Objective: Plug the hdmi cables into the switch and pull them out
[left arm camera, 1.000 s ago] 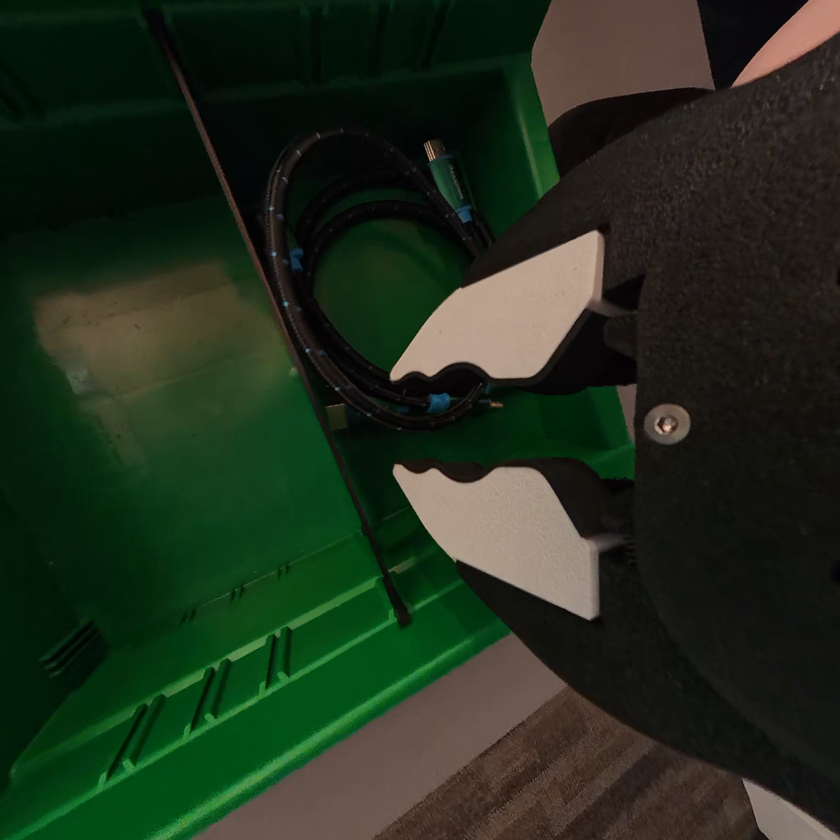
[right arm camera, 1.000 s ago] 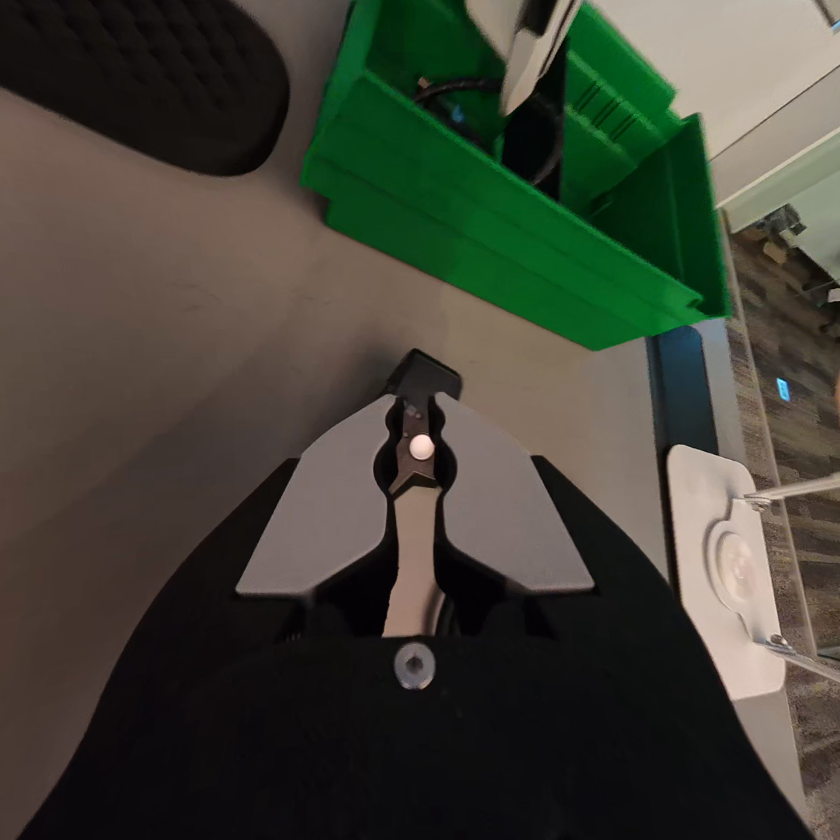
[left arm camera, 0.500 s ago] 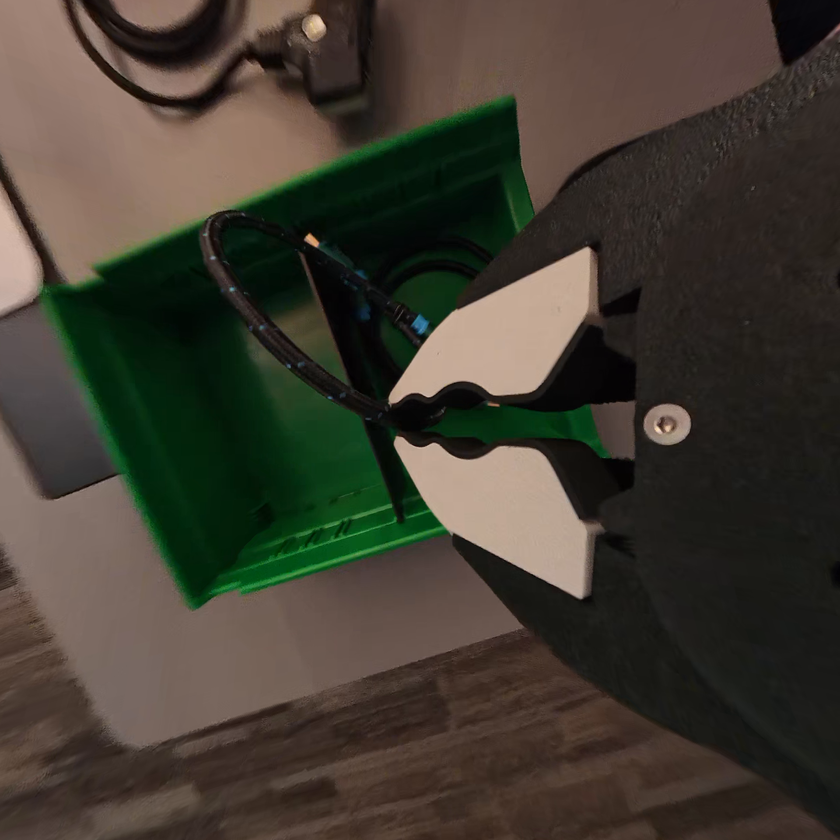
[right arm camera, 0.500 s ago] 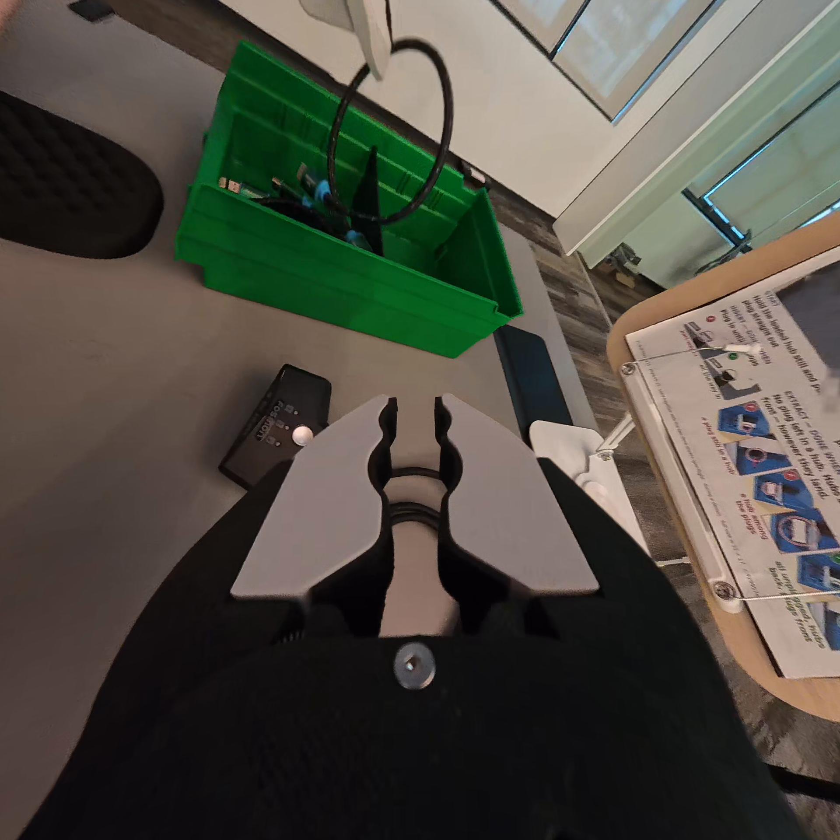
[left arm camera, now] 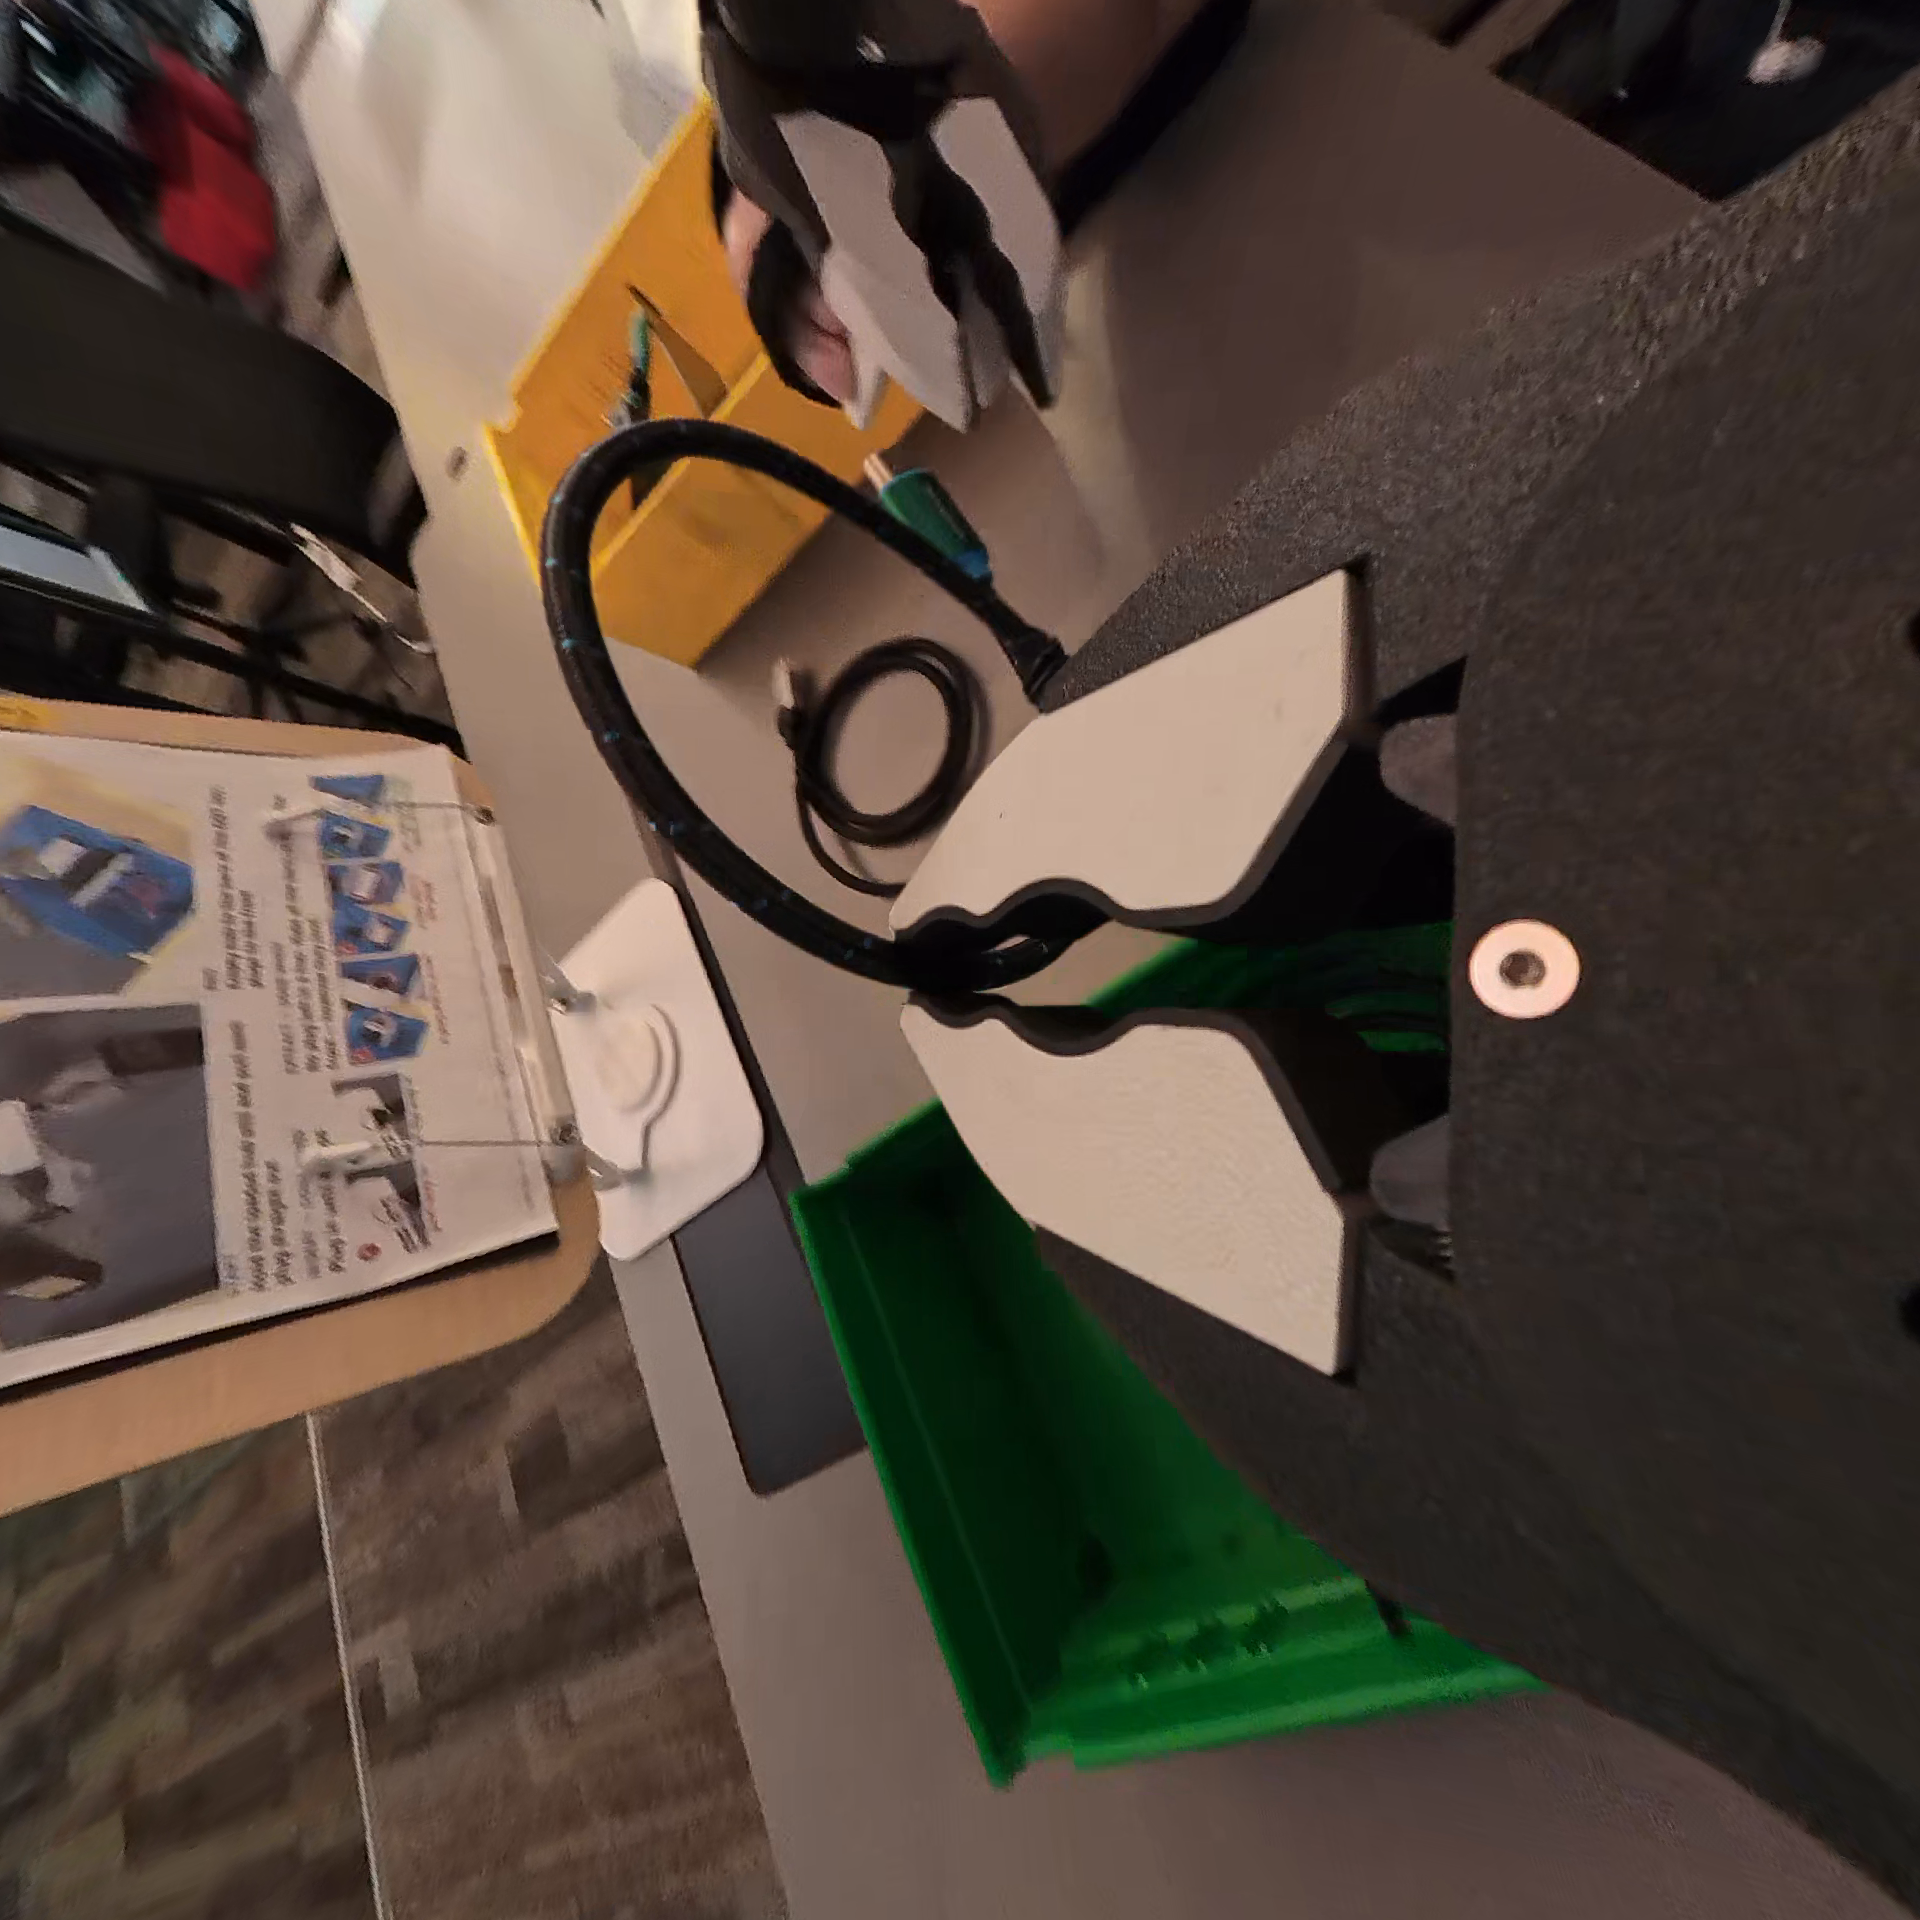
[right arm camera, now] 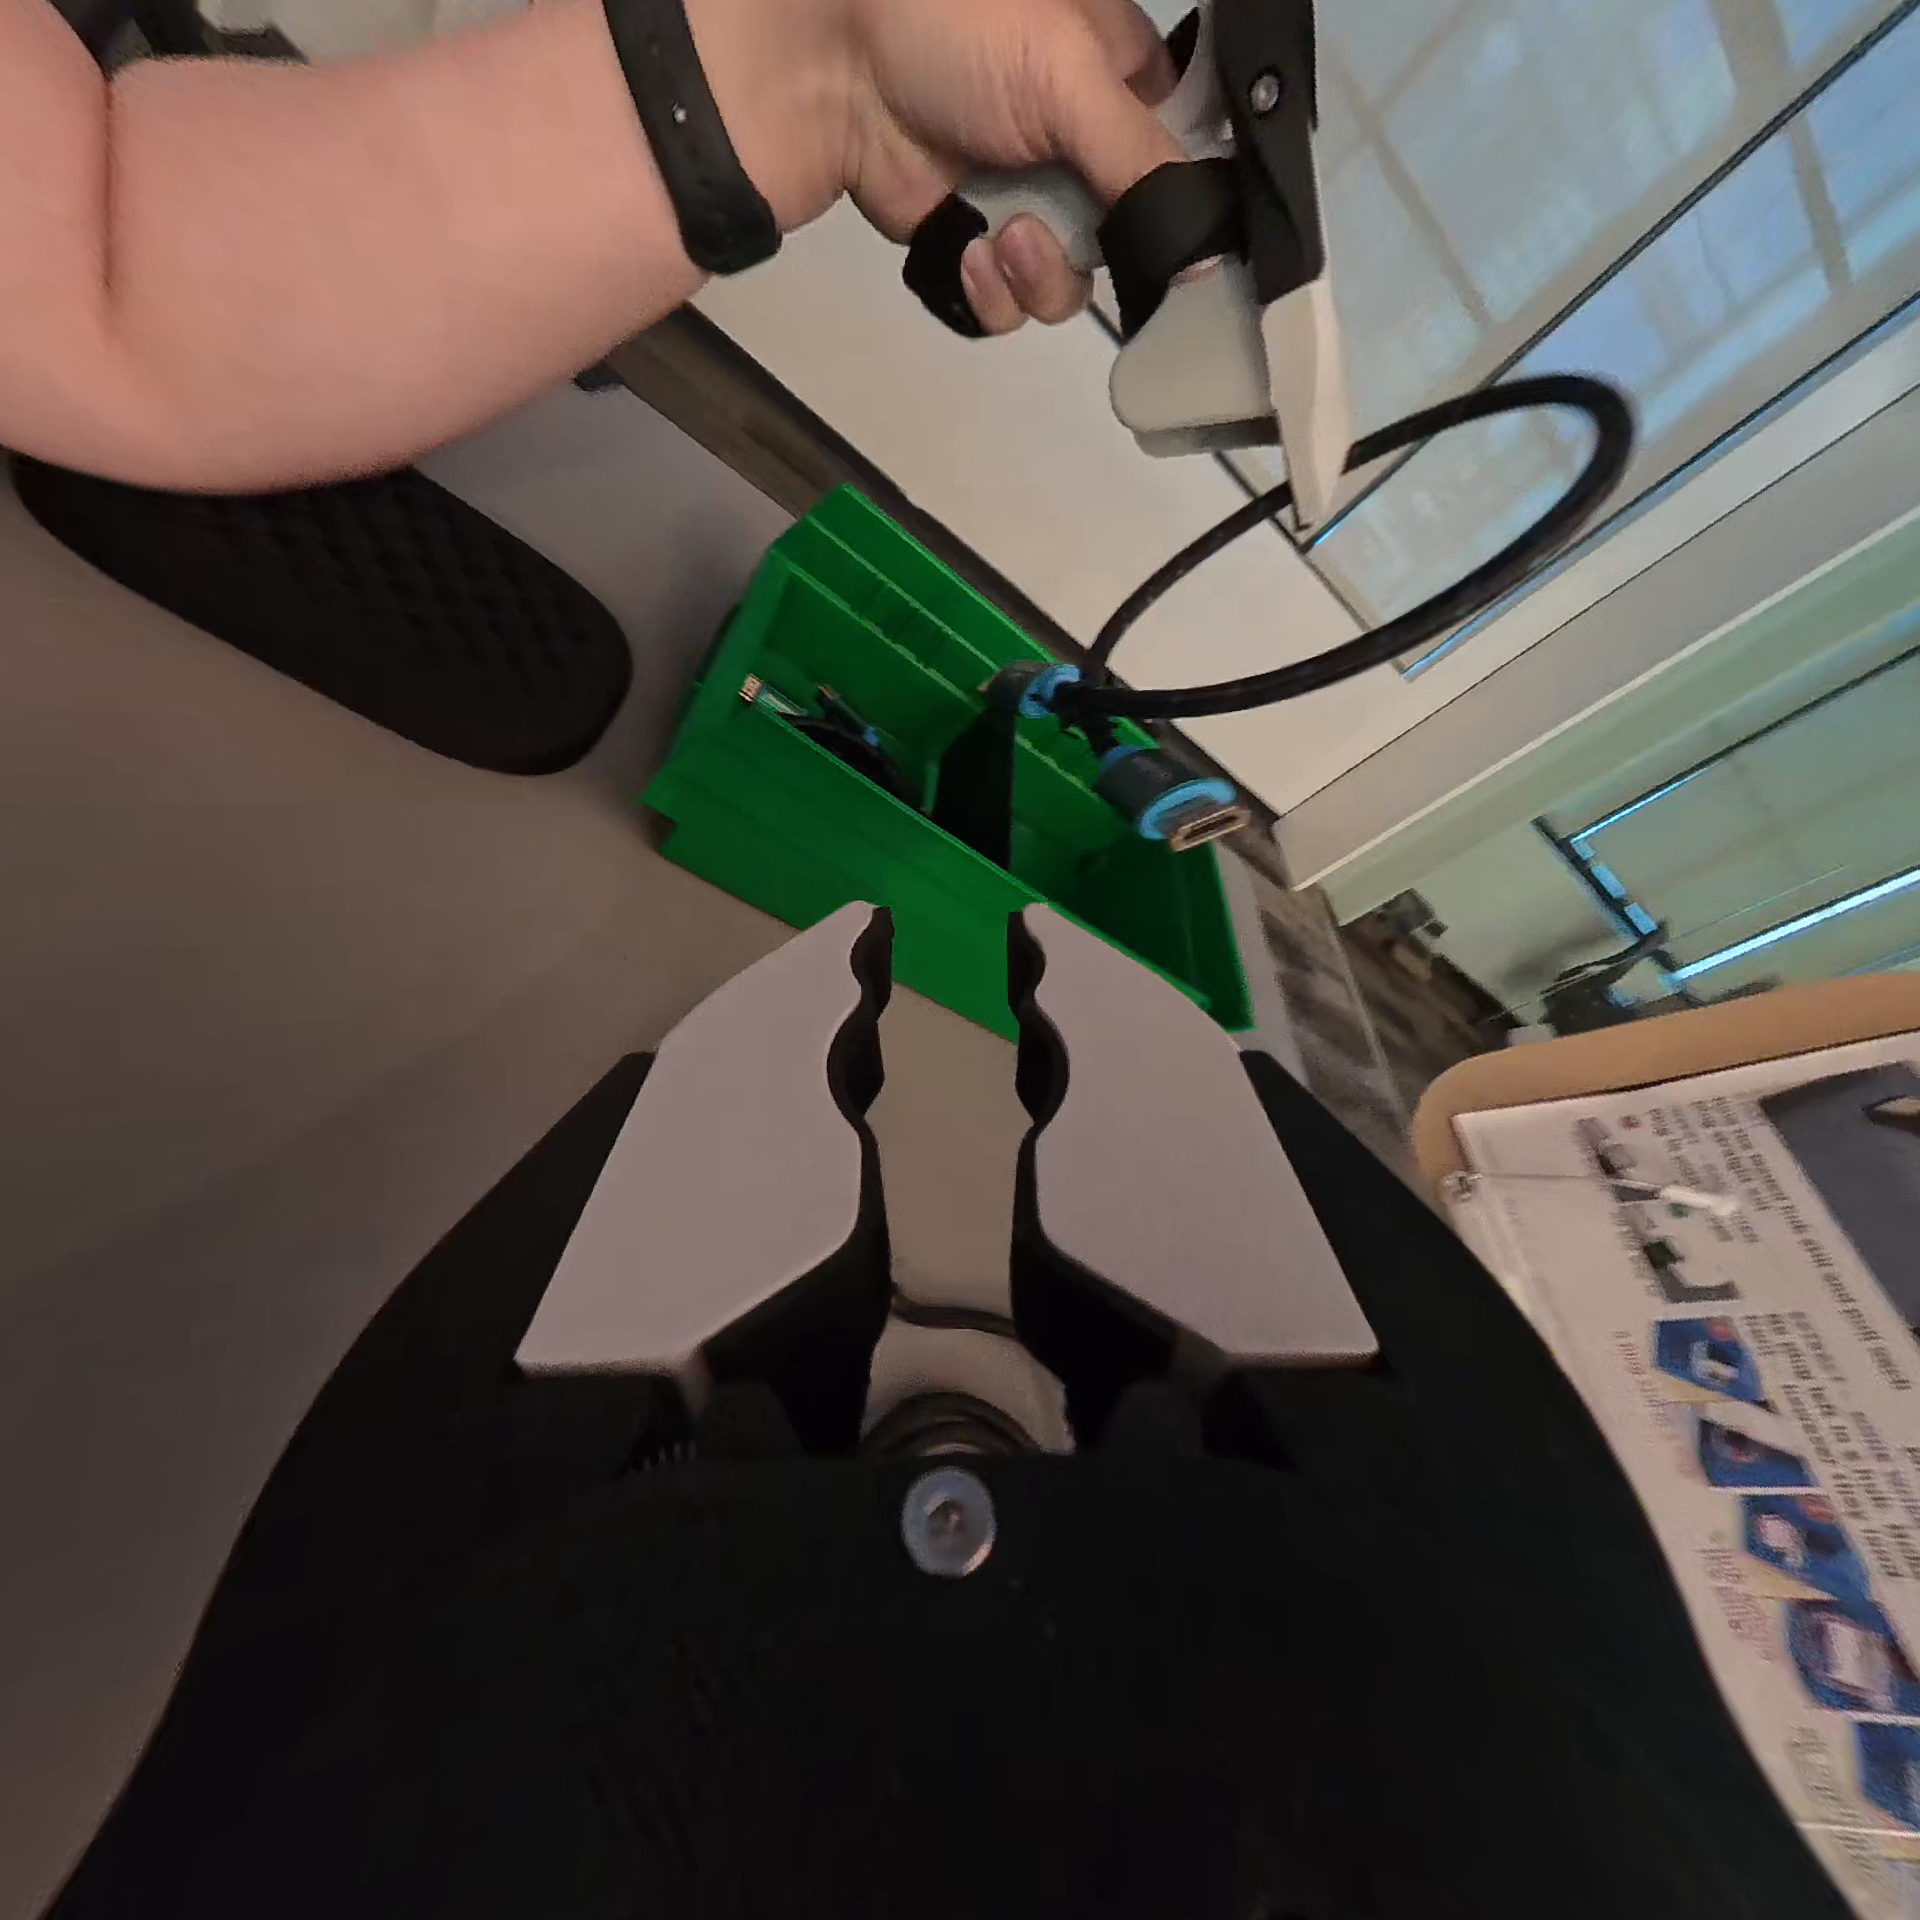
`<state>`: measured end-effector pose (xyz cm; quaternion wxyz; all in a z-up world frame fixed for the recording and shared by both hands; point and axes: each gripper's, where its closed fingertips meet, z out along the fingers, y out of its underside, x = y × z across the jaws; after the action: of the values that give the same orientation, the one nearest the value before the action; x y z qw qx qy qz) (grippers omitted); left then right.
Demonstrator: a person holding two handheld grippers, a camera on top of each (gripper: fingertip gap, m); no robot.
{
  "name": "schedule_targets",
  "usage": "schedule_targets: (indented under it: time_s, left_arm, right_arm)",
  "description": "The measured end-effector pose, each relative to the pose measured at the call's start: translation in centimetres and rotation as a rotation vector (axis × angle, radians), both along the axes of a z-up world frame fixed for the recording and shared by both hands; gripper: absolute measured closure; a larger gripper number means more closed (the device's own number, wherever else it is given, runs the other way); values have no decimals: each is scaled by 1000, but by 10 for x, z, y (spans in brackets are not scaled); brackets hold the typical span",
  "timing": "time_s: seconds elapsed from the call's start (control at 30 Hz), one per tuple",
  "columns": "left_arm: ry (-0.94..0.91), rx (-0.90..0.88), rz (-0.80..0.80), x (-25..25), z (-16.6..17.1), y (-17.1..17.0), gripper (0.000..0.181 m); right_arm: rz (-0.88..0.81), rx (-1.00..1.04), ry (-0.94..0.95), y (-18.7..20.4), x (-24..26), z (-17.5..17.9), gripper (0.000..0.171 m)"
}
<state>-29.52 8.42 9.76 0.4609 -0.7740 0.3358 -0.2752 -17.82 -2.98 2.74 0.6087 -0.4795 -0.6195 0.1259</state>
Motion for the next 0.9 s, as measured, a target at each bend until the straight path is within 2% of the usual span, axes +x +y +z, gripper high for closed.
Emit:
schedule_targets:
  time_s: [0.17,0.27,0.4,0.47,0.53,0.67,0.73,0.77,0.8,0.9]
  left_arm:
    - [-141,36,0,18,16,3,174]
    - [-290,36,-12,30,29,2,174]
    - [-399,-24,-100,59,28,-7,174]
    - [-392,-30,-116,72,22,-9,174]
    - [-377,-25,-123,82,17,-11,174]
    - [-339,12,-141,92,13,-15,175]
    - [-306,10,-190,94,12,-21,174]
    - [-281,10,-222,95,10,-26,165]
    - [-242,-2,-262,95,6,-31,154]
    - [-90,-94,-352,90,-16,-45,146]
  right_arm:
    - [-100,-231,155,23,1,2,138]
    - [-187,-304,349,37,2,18,123]
    - [-171,-361,645,32,11,53,123]
    - [-142,-366,754,26,18,69,130]
    - [-173,-329,813,27,30,79,156]
    - [-175,-334,790,32,45,86,158]
    - [-146,-390,715,32,52,92,158]
    - [-143,-442,644,33,57,91,158]
    - [-141,-518,551,32,63,86,158]
    - [-94,-907,223,7,85,42,158]
